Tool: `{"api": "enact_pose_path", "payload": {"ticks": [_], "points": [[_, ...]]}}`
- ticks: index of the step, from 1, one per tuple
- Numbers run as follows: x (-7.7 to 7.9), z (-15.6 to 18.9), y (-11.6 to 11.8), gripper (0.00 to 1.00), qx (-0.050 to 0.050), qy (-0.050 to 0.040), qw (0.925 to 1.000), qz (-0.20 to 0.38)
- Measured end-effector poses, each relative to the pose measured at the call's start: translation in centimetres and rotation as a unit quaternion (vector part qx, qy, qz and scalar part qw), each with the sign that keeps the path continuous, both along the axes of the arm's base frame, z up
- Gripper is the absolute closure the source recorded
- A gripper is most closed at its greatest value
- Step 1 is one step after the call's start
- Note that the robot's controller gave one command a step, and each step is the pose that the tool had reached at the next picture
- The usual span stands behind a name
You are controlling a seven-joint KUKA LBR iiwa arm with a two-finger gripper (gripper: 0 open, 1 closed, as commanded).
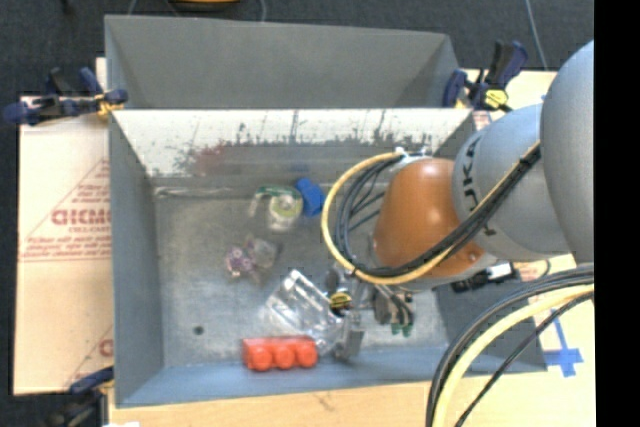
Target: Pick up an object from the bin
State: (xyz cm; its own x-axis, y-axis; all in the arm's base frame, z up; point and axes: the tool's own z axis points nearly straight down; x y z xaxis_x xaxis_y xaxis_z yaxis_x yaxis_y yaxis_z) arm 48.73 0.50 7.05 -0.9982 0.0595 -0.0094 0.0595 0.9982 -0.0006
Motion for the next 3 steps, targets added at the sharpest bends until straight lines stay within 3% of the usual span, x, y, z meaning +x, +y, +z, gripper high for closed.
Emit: {"api": "enact_pose_path", "payload": {"ticks": [1,2,3], "points": [[-0.2,0.0,0.0,1.00,0.000,0.0022,1.0000,0.002],[3.9,0.1,-8.9,1.00,-0.002,0.0007,1.0000,-0.007],[0.8,14.6,-10.6,1.00,-0.001,-0.0004,0.9999,0.015]]}}
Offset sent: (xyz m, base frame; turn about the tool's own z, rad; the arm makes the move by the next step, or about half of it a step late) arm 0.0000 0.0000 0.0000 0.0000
